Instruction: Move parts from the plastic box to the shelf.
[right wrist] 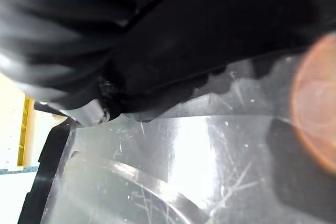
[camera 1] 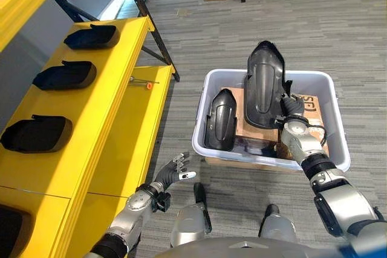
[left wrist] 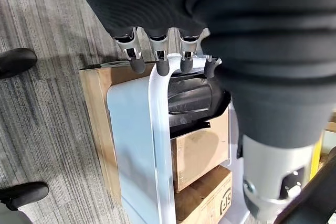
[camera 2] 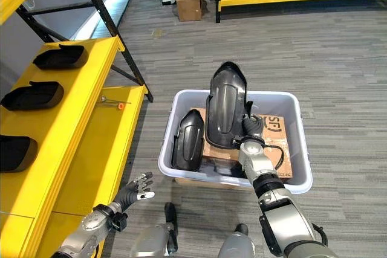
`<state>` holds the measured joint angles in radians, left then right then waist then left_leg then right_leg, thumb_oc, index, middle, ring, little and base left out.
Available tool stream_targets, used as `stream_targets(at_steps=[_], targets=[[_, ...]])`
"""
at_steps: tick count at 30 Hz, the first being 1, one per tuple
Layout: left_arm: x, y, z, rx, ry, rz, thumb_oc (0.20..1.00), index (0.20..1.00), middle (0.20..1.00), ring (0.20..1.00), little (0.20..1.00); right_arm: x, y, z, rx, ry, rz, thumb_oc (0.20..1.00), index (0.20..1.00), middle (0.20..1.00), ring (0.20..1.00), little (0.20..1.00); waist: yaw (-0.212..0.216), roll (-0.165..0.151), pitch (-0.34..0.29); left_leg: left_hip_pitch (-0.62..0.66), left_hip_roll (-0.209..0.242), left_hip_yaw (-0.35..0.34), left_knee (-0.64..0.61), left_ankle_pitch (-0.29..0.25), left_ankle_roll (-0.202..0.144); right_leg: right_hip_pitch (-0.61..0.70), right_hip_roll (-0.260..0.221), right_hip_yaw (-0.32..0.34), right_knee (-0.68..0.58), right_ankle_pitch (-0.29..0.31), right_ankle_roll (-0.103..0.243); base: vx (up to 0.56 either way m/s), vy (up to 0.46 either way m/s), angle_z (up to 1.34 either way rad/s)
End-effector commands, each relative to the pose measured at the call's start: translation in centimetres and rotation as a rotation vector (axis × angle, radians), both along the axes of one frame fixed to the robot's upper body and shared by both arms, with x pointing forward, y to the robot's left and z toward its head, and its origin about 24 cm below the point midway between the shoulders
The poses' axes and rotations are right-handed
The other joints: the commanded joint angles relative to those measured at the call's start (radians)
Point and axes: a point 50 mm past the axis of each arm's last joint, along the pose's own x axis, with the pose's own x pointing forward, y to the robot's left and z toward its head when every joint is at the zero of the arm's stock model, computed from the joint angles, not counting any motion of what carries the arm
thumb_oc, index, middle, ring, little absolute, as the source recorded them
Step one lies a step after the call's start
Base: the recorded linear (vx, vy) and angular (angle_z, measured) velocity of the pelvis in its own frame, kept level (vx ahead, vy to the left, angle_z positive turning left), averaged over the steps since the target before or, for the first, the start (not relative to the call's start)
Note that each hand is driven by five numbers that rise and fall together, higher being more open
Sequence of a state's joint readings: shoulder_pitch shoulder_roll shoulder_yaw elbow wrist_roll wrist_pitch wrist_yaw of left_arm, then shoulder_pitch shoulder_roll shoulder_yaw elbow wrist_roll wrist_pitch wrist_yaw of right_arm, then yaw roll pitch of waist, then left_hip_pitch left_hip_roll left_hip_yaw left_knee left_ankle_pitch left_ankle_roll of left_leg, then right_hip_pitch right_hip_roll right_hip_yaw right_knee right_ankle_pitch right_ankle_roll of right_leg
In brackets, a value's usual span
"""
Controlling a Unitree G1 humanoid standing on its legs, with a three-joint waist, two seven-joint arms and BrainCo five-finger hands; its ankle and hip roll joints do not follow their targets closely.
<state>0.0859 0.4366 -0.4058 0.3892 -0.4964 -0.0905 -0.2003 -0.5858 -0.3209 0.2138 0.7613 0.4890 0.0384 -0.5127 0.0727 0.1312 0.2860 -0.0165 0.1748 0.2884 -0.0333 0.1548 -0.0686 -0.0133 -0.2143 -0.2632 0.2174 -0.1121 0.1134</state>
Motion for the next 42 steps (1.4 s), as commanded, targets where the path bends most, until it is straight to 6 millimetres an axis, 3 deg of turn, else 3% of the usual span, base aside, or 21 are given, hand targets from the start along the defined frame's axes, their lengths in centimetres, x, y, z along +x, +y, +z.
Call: stream_targets(at_steps=[1,7,16,26,36,42], targets=[[1.0,-0.3,1.0,0.002,-0.069,-0.039,1.000,1.000,1.000,1.000,1.000,1.6,-0.1,3.7,0.074,-0.152,0.024,0.200,0.200,0.200,0.200,0.200,0.023,-0.033,0.020,0.018,0.023,-0.049,0.058,-0.080,-0.031,-0.006,0.003,-0.043,0.002,0.029,-0.053,0.05,0.009,-0.01],[0.3,0.0,0.4,0.012,-0.049,-0.021,1.000,1.000,1.000,1.000,1.000,1.5,1.0,3.1,0.115,-0.133,0.101,0.200,0.200,0.200,0.200,0.200,0.025,-0.040,-0.008,0.042,0.025,-0.047,0.044,-0.075,-0.033,0.026,0.009,-0.047,-0.018,0.031,-0.054,0.06,0.025,0.02],[-0.6,0.5,-0.2,0.014,-0.032,0.033,1.000,1.000,1.000,1.000,1.000,0.9,4.3,2.3,0.123,-0.110,0.273,0.200,0.200,0.200,0.200,0.200,0.036,-0.058,-0.048,0.069,0.023,-0.049,0.022,-0.069,-0.032,0.071,0.013,-0.058,-0.042,0.032,-0.052,0.05,0.084,0.01],[-1.3,1.1,-0.5,0.043,-0.026,0.081,1.000,1.000,1.000,1.000,1.000,0.4,7.3,1.9,0.160,-0.106,0.398,0.200,0.200,0.200,0.200,0.200,0.068,-0.081,-0.073,0.092,0.007,-0.040,0.008,-0.078,-0.018,0.112,-0.008,-0.093,-0.077,0.059,-0.026,0.03,0.116,0.05],[-1.3,1.8,-0.4,0.067,-0.032,0.095,1.000,1.000,1.000,1.000,1.000,-0.5,10.5,1.5,0.246,-0.113,0.492,0.200,0.200,0.200,0.200,0.200,0.103,-0.094,-0.090,0.104,-0.036,-0.019,-0.011,-0.087,0.021,0.141,-0.070,-0.139,-0.060,0.095,0.023,-0.02,0.179,0.08],[-0.8,2.3,-0.1,0.093,-0.044,0.083,1.000,1.000,1.000,1.000,1.000,-0.7,11.9,1.6,0.290,-0.131,0.506,0.200,0.200,0.200,0.200,0.200,0.138,-0.099,-0.095,0.092,-0.108,0.012,-0.013,-0.111,0.068,0.122,-0.142,-0.200,0.069,0.196,0.051,-0.07,0.178,0.14]])
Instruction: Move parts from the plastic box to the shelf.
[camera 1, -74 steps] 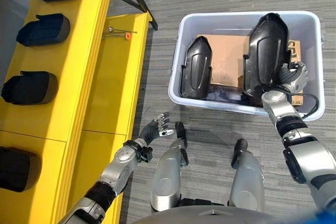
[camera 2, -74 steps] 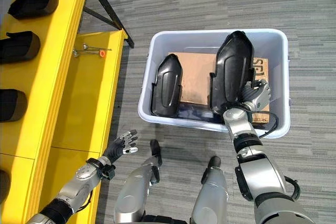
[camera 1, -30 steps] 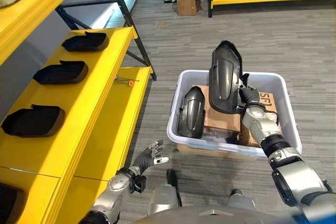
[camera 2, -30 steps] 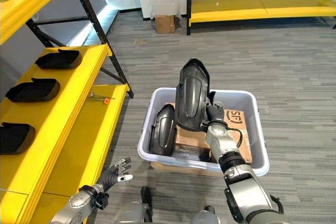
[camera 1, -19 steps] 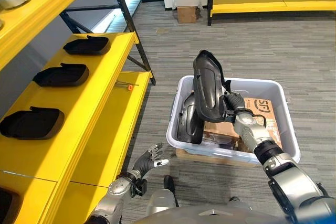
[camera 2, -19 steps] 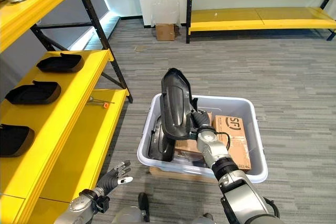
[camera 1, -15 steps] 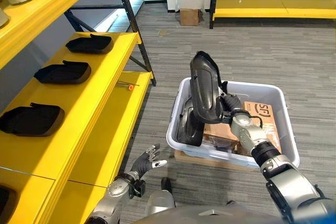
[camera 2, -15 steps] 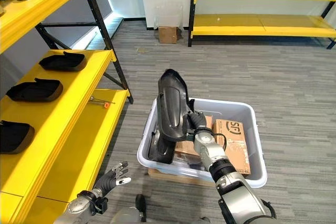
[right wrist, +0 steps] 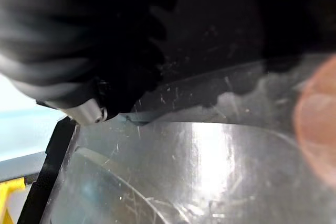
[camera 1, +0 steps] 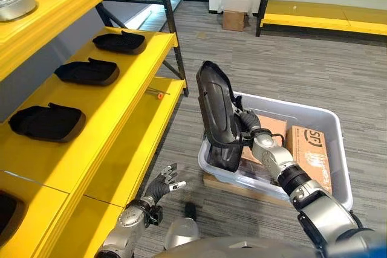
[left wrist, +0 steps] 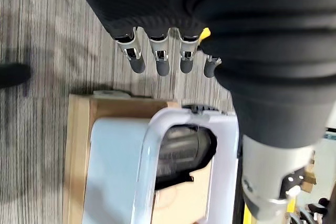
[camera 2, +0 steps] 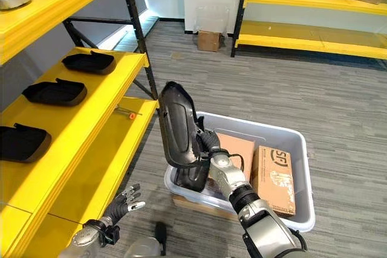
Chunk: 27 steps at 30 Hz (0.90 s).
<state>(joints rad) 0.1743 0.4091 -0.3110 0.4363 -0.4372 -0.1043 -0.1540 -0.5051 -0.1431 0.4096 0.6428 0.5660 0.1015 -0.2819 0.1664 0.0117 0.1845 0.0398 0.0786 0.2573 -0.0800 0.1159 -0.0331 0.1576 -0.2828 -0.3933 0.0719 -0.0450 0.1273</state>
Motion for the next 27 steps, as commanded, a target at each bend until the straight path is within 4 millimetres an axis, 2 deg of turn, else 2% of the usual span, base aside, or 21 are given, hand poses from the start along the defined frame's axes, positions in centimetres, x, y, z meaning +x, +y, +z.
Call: stream_targets(at_steps=[1,2,3,4,5,6,7,9,10,12,19,22,23,27], targets=[[1.9,0.1,1.7,0.033,-0.109,-0.059,1.000,1.000,1.000,1.000,1.000,1.6,1.3,4.6,0.130,-0.205,0.002,0.200,0.200,0.200,0.200,0.200,0.048,0.023,0.008,0.034,-0.020,0.044,0.034,-0.078,0.041,-0.059,-0.082,-0.074,0.243,0.135,0.038,-0.07,0.127,0.13],[2.0,0.1,1.8,0.047,-0.114,-0.064,1.000,1.000,1.000,1.000,1.000,1.6,1.5,4.7,0.137,-0.207,0.005,0.200,0.200,0.200,0.200,0.200,0.046,0.026,0.012,0.035,-0.026,0.038,0.032,-0.082,0.048,-0.076,-0.074,-0.057,0.269,0.142,0.037,-0.07,0.077,0.11],[2.2,0.1,1.9,0.056,-0.119,-0.068,1.000,1.000,1.000,1.000,1.000,1.5,1.8,4.8,0.141,-0.211,0.006,0.200,0.200,0.200,0.200,0.200,0.039,0.029,0.017,0.039,-0.031,0.023,0.026,-0.085,0.054,-0.100,-0.044,-0.024,0.293,0.132,0.029,-0.07,0.023,0.09],[2.4,0.1,2.0,0.058,-0.125,-0.069,1.000,1.000,1.000,1.000,1.000,1.4,2.0,4.9,0.142,-0.216,0.003,0.200,0.200,0.200,0.200,0.200,0.028,0.032,0.021,0.042,-0.036,0.001,0.019,-0.084,0.055,-0.113,0.012,0.010,0.281,0.106,0.016,-0.06,-0.036,0.21],[2.7,-0.1,2.0,0.055,-0.130,-0.081,1.000,1.000,1.000,1.000,1.000,1.3,2.1,5.1,0.144,-0.220,-0.011,0.200,0.200,0.200,0.200,0.200,0.010,0.032,0.026,0.048,-0.042,-0.039,0.008,-0.078,0.053,-0.130,0.107,0.063,0.248,0.053,-0.011,-0.04,-0.060,0.34],[2.8,-0.2,2.1,0.053,-0.133,-0.086,1.000,1.000,1.000,1.000,1.000,1.3,2.0,5.2,0.143,-0.221,-0.017,0.200,0.200,0.200,0.200,0.200,0.004,0.034,0.024,0.046,-0.042,-0.054,0.005,-0.075,0.051,-0.133,0.139,0.078,0.223,0.043,-0.023,-0.02,-0.085,0.73],[3.1,-0.5,2.2,0.052,-0.137,-0.107,1.000,1.000,1.000,1.000,1.000,1.2,1.7,5.1,0.142,-0.222,-0.029,0.200,0.200,0.200,0.200,0.200,-0.012,0.029,0.024,0.043,-0.052,-0.094,0.004,-0.070,0.044,-0.127,0.205,0.123,0.148,0.010,-0.053,0.02,-0.095,1.23],[2.8,-1.7,1.9,0.044,-0.136,-0.154,1.000,1.000,1.000,1.000,1.000,0.7,0.4,4.3,0.133,-0.214,-0.055,0.200,0.200,0.200,0.200,0.200,-0.048,0.011,0.023,0.041,-0.092,-0.198,0.007,-0.062,0.043,-0.127,0.290,0.264,0.021,0.050,-0.078,0.06,-0.114,1.66],[2.7,-1.7,1.9,0.045,-0.133,-0.164,1.000,1.000,1.000,1.000,1.000,0.5,-0.3,3.9,0.124,-0.207,-0.048,0.200,0.200,0.200,0.200,0.200,-0.053,0.004,0.015,0.038,-0.104,-0.223,0.005,-0.065,0.041,-0.105,0.295,0.286,-0.023,0.058,-0.082,0.05,-0.116,1.91],[2.5,-1.4,2.0,0.032,-0.122,-0.156,1.000,1.000,1.000,1.000,1.000,0.0,-1.0,3.2,0.115,-0.195,-0.033,0.200,0.200,0.200,0.200,0.200,-0.044,0.005,0.000,0.030,-0.100,-0.248,0.004,-0.056,0.028,-0.076,0.284,0.291,-0.074,0.070,-0.083,0.01,-0.123,1.29],[1.4,-1.4,1.5,0.024,-0.095,-0.149,1.000,1.000,1.000,1.000,1.000,-1.0,-0.3,2.4,0.109,-0.181,-0.005,0.200,0.200,0.200,0.200,0.200,-0.023,0.009,-0.017,0.012,-0.100,-0.294,0.006,-0.050,0.015,-0.049,0.275,0.285,-0.127,0.072,-0.094,-0.02,-0.088,0.09],[1.2,-1.4,1.3,0.029,-0.092,-0.172,1.000,1.000,1.000,1.000,1.000,-1.3,-0.4,2.2,0.107,-0.178,-0.014,0.200,0.200,0.200,0.200,0.200,-0.036,0.011,-0.016,0.010,-0.091,-0.226,0.030,-0.059,0.005,-0.043,0.264,0.239,-0.122,0.066,-0.095,-0.03,0.006,0.39],[1.5,-1.8,1.3,0.033,-0.097,-0.218,1.000,1.000,1.000,1.000,1.000,-1.6,-0.8,2.2,0.098,-0.188,-0.053,0.200,0.200,0.200,0.200,0.200,-0.064,0.011,-0.015,0.002,-0.067,-0.092,0.067,-0.069,-0.011,-0.039,0.246,0.171,-0.115,0.061,-0.091,-0.06,0.041,0.66],[2.6,-2.7,1.6,0.025,-0.117,-0.265,1.000,1.000,1.000,1.000,1.000,-1.4,-1.5,2.5,0.081,-0.198,-0.077,0.200,0.200,0.200,0.200,0.200,-0.102,0.001,-0.012,-0.018,0.001,0.044,0.169,-0.092,-0.031,-0.053,0.202,0.102,-0.075,0.048,-0.097,-0.08,0.096,1.09]])
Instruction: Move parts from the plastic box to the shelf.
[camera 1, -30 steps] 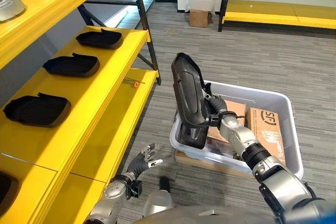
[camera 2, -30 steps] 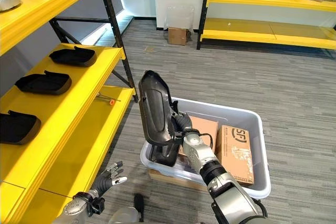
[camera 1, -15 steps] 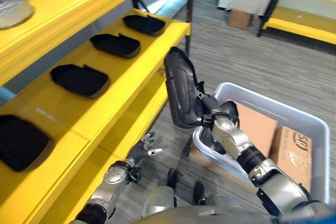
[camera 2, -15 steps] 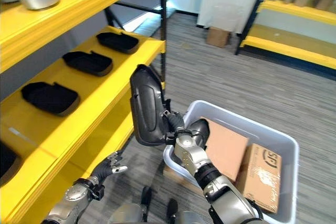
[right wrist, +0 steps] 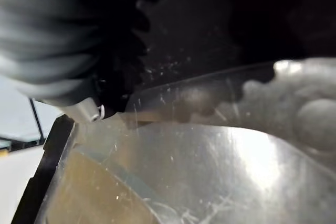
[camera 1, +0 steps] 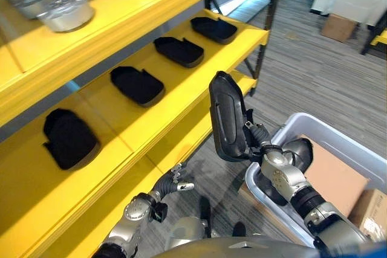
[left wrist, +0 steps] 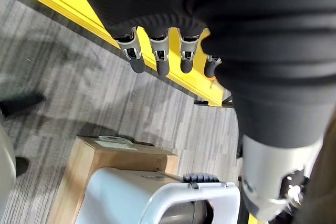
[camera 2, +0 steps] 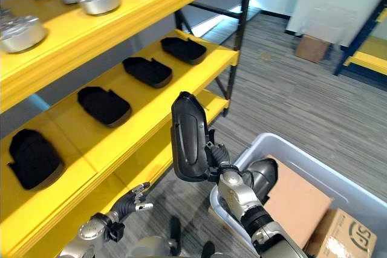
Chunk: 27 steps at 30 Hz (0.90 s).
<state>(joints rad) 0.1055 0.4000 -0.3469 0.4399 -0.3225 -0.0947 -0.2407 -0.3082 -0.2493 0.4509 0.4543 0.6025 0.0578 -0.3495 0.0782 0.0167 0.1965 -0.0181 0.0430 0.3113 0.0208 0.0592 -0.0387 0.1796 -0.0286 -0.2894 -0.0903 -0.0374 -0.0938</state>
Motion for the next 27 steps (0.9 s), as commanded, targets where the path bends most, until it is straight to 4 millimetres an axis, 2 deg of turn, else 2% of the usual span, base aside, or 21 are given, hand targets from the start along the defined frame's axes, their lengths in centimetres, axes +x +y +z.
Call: stream_targets(at_steps=[1,4,6,7,9,13,14,19,23,27], targets=[[1.2,-1.1,1.1,-0.018,-0.080,-0.069,1.000,1.000,1.000,1.000,1.000,2.3,1.3,4.4,0.082,-0.204,0.002,0.200,0.200,0.200,0.200,0.200,-0.021,-0.010,-0.024,0.038,0.063,0.005,0.108,-0.034,-0.032,-0.079,-0.064,-0.009,0.097,0.039,0.120,-0.04,0.142,0.69],[1.7,-1.6,1.1,-0.030,-0.077,-0.064,1.000,1.000,1.000,1.000,1.000,2.8,1.2,4.6,0.070,-0.204,0.011,0.200,0.200,0.200,0.200,0.200,-0.038,-0.011,-0.034,0.067,0.137,0.037,0.145,0.007,-0.052,-0.083,-0.080,-0.034,0.119,0.027,0.112,0.01,0.167,0.55],[2.0,-1.9,1.2,-0.037,-0.073,-0.071,1.000,1.000,1.000,1.000,1.000,3.2,1.1,4.9,0.064,-0.202,0.013,0.200,0.200,0.200,0.200,0.200,-0.051,-0.006,-0.048,0.086,0.211,0.054,0.164,0.088,-0.083,-0.089,-0.088,-0.055,0.131,0.017,0.101,0.02,0.246,0.36],[2.1,-2.1,1.2,-0.042,-0.072,-0.072,1.000,1.000,1.000,1.000,1.000,3.3,1.0,5.0,0.063,-0.203,0.015,0.200,0.200,0.200,0.200,0.200,-0.054,-0.005,-0.052,0.091,0.227,0.043,0.171,0.103,-0.090,-0.096,-0.094,-0.057,0.141,0.013,0.098,0.01,0.360,0.38],[2.4,-2.3,1.3,-0.040,-0.067,-0.073,1.000,1.000,1.000,1.000,1.000,3.8,0.6,5.2,0.064,-0.201,0.023,0.200,0.200,0.200,0.200,0.200,-0.053,0.007,-0.054,0.100,0.218,0.007,0.141,0.095,-0.089,-0.109,-0.113,-0.052,0.168,0.006,0.109,0.03,0.340,0.23],[2.4,-2.5,1.4,-0.036,-0.054,-0.087,1.000,1.000,1.000,1.000,1.000,3.7,0.6,5.1,0.075,-0.191,0.025,0.200,0.200,0.200,0.200,0.200,-0.060,0.020,-0.057,0.128,0.198,0.028,0.087,0.054,-0.079,-0.102,-0.138,-0.058,0.181,0.002,0.129,0.04,0.286,0.42],[2.3,-2.4,1.4,-0.029,-0.046,-0.087,1.000,1.000,1.000,1.000,1.000,3.6,0.6,5.0,0.081,-0.186,0.025,0.200,0.200,0.200,0.200,0.200,-0.060,0.023,-0.057,0.135,0.181,0.035,0.065,0.026,-0.068,-0.097,-0.151,-0.059,0.185,0.004,0.139,0.03,0.273,0.30],[1.8,-1.8,1.4,-0.025,-0.034,-0.080,1.000,1.000,1.000,1.000,1.000,2.9,1.5,4.7,0.101,-0.184,0.041,0.200,0.200,0.200,0.200,0.200,-0.051,0.022,-0.051,0.155,0.137,0.038,0.009,-0.032,-0.034,-0.095,-0.179,-0.051,0.197,0.020,0.167,0.02,0.251,0.16],[0.9,-1.1,1.5,-0.034,-0.035,-0.022,1.000,1.000,1.000,1.000,1.000,2.0,3.3,4.7,0.115,-0.180,0.109,0.200,0.200,0.200,0.200,0.200,-0.018,0.021,-0.036,0.154,0.131,0.021,-0.024,-0.020,-0.021,-0.094,-0.205,-0.063,0.203,0.030,0.196,-0.06,0.282,0.23],[0.5,-0.8,1.5,-0.036,-0.034,0.007,1.000,1.000,1.000,1.000,1.000,1.9,4.1,4.7,0.113,-0.175,0.147,0.200,0.200,0.200,0.200,0.200,0.014,0.018,-0.029,0.142,0.130,0.010,-0.026,-0.012,-0.018,-0.089,-0.221,-0.085,0.210,0.031,0.209,-0.07,0.188,0.24]])
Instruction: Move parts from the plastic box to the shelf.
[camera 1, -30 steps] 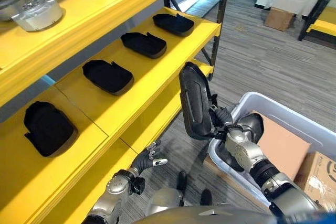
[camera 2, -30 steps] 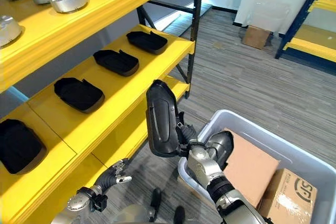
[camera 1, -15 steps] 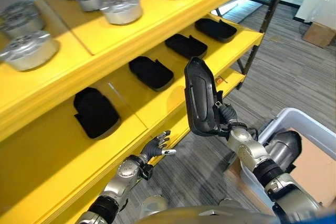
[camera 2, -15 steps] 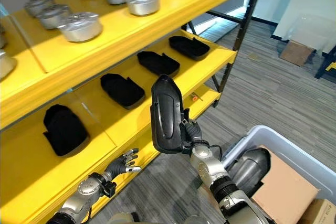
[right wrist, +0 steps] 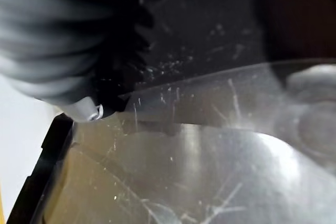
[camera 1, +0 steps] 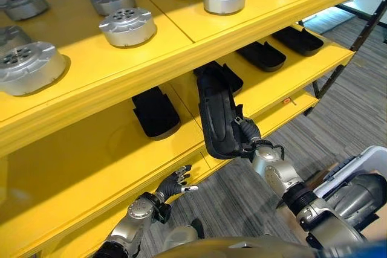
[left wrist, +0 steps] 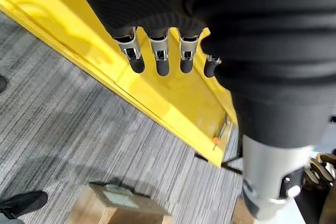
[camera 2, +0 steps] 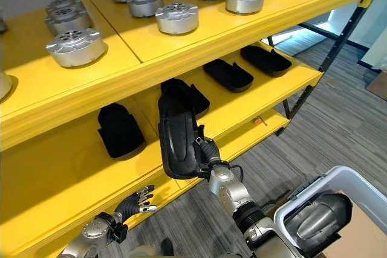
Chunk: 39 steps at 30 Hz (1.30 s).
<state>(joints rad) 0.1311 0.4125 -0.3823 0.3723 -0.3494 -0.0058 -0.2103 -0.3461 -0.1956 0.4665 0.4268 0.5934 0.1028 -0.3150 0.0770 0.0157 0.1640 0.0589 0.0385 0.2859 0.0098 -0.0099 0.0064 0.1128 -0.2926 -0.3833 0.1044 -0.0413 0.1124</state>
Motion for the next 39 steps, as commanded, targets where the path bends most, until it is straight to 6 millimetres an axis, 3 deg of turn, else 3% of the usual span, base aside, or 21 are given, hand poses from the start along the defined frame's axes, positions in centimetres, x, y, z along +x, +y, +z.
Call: stream_targets(at_steps=[1,9,14,15,16,18,22,24,25,31,39], targets=[[1.1,-0.1,1.7,-0.030,-0.102,0.017,1.000,1.000,1.000,1.000,1.000,1.4,1.8,3.6,0.074,-0.157,0.060,0.200,0.200,0.200,0.200,0.200,0.027,0.017,0.007,0.059,0.133,0.033,-0.012,0.056,-0.060,-0.023,0.035,-0.002,0.015,0.038,0.011,-0.07,0.184,0.20],[1.1,0.1,1.9,-0.015,-0.125,0.016,1.000,1.000,1.000,1.000,1.000,1.5,2.9,4.1,0.075,-0.165,0.086,0.200,0.200,0.200,0.200,0.200,0.075,0.009,0.026,0.035,0.104,0.044,0.008,0.042,-0.041,-0.025,-0.037,-0.058,0.009,0.103,0.039,-0.11,0.192,0.13],[1.2,-0.2,1.8,-0.007,-0.126,-0.014,1.000,1.000,1.000,1.000,1.000,1.7,3.0,4.2,0.066,-0.177,0.071,0.200,0.200,0.200,0.200,0.200,0.098,-0.002,0.036,0.026,0.045,0.050,0.016,0.012,-0.010,-0.049,-0.093,-0.084,0.027,0.206,0.065,-0.07,0.147,0.06],[1.1,-0.1,1.6,0.002,-0.120,-0.016,1.000,1.000,1.000,1.000,1.000,1.7,3.1,4.2,0.064,-0.181,0.073,0.200,0.200,0.200,0.200,0.200,0.103,0.002,0.037,0.038,0.031,0.043,0.013,-0.011,-0.009,-0.061,-0.101,-0.079,0.071,0.208,0.083,-0.06,0.150,-0.02],[1.1,-0.1,1.6,0.005,-0.119,-0.015,1.000,1.000,1.000,1.000,1.000,1.8,3.2,4.3,0.063,-0.184,0.074,0.200,0.200,0.200,0.200,0.200,0.104,0.002,0.040,0.029,0.026,0.055,0.012,0.002,0.002,-0.075,-0.107,-0.088,0.082,0.224,0.069,-0.07,0.171,-0.05],[1.0,0.3,1.4,0.029,-0.111,-0.013,1.000,1.000,1.000,1.000,1.000,1.7,3.3,4.4,0.063,-0.188,0.069,0.200,0.200,0.200,0.200,0.200,0.086,0.021,0.037,0.024,0.014,0.041,-0.013,0.012,0.015,-0.089,-0.024,-0.043,0.124,0.138,0.036,-0.08,0.126,0.01],[1.2,0.2,1.5,0.024,-0.113,-0.003,1.000,1.000,1.000,1.000,1.000,1.5,3.4,4.6,0.064,-0.193,0.070,0.200,0.200,0.200,0.200,0.200,0.060,0.029,0.036,0.037,0.000,0.036,-0.056,0.022,0.014,-0.107,0.137,-0.032,0.114,0.026,-0.009,-0.02,0.019,0.28],[1.3,-0.3,1.5,0.026,-0.111,-0.026,1.000,1.000,1.000,1.000,1.000,1.4,2.9,4.5,0.063,-0.192,0.054,0.200,0.200,0.200,0.200,0.200,0.031,0.023,0.037,0.045,-0.021,0.005,-0.068,0.025,0.010,-0.105,0.222,0.020,0.066,0.002,-0.041,0.04,-0.071,0.20],[1.4,-0.8,1.3,0.023,-0.107,-0.055,1.000,1.000,1.000,1.000,1.000,1.4,2.2,4.4,0.061,-0.187,0.026,0.200,0.200,0.200,0.200,0.200,0.007,0.017,0.031,0.037,-0.040,-0.035,-0.063,0.022,0.013,-0.093,0.259,0.089,0.018,0.004,-0.056,0.05,-0.088,0.49],[1.8,-1.2,1.4,-0.004,-0.108,-0.066,1.000,1.000,1.000,1.000,1.000,1.4,0.9,4.1,0.060,-0.194,0.028,0.200,0.200,0.200,0.200,0.200,-0.011,0.016,0.015,0.010,-0.053,-0.065,-0.051,0.028,0.002,-0.070,0.268,0.159,-0.072,0.036,-0.058,0.00,-0.061,0.64],[1.8,-1.1,1.6,-0.020,-0.102,-0.047,1.000,1.000,1.000,1.000,1.000,0.6,2.1,4.2,0.040,-0.217,0.094,0.200,0.200,0.200,0.200,0.200,-0.024,0.025,0.008,0.012,-0.064,-0.056,-0.026,0.004,0.003,-0.051,0.264,0.176,-0.096,0.033,-0.063,0.01,-0.041,0.05]])
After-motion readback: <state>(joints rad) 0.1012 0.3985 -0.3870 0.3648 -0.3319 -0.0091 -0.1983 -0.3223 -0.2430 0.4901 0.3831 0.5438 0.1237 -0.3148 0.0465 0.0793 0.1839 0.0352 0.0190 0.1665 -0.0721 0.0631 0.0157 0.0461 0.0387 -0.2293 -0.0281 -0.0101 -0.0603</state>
